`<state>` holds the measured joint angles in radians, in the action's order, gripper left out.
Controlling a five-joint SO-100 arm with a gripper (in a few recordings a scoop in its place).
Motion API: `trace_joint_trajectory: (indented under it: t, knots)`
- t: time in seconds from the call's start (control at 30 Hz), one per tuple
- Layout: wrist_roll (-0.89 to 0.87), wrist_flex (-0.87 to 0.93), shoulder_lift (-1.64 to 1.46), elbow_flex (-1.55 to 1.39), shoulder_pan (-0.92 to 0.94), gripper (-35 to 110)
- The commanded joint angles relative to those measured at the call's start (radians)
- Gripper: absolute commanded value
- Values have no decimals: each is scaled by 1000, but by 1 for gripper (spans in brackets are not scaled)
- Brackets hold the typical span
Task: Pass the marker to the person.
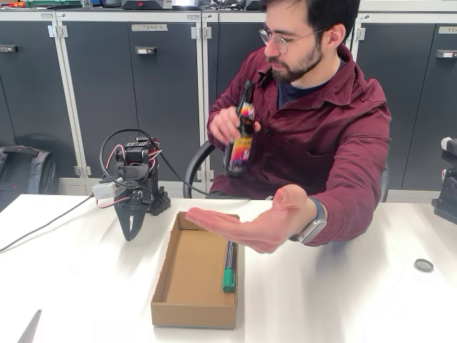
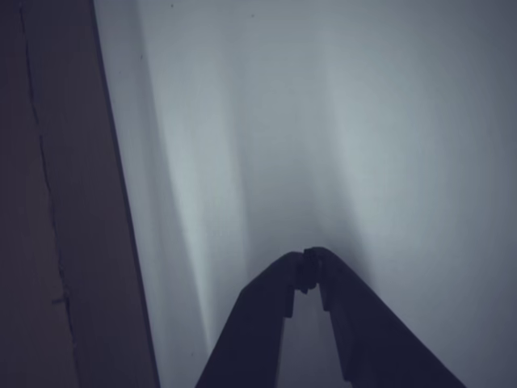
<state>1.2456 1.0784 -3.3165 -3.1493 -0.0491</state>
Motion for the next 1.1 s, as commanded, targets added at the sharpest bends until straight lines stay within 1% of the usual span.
trace_joint_trajectory:
  t: [0.0, 0.67, 0.8, 0.97, 1.07]
  knots:
    - [2, -3, -14, -21, 2, -5]
    - [3, -3, 9, -6, -5, -5]
    - [9, -5, 215, 166, -3, -5]
    - [-69, 74, 480, 508, -51, -5]
    - [-106, 83, 603, 690, -72, -5]
